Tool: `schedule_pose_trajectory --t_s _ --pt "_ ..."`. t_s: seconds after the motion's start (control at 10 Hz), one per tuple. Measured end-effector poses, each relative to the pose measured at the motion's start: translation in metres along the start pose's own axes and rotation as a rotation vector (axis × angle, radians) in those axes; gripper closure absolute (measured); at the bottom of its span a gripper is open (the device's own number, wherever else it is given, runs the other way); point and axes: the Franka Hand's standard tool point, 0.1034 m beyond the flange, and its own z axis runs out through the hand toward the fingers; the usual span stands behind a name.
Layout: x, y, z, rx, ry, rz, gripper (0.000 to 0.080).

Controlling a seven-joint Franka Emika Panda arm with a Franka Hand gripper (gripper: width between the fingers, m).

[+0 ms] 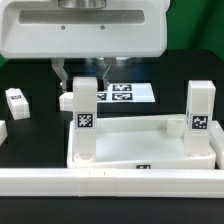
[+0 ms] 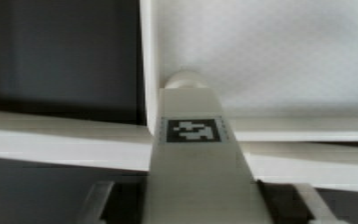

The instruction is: Assemble desk

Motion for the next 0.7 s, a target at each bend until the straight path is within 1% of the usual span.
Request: schedule_pose_trajectory --t_s 0.3,0.5,0.7 --pt "-0.0003 -0.0031 0.0005 0.035 0.004 0.408 0.0511" --pt "0.001 -0.0039 0.001 0.039 0.007 0.599 0.0509" --pt "0.0032 -0.0081 0.0012 0.042 0.016 0.75 0.0509"
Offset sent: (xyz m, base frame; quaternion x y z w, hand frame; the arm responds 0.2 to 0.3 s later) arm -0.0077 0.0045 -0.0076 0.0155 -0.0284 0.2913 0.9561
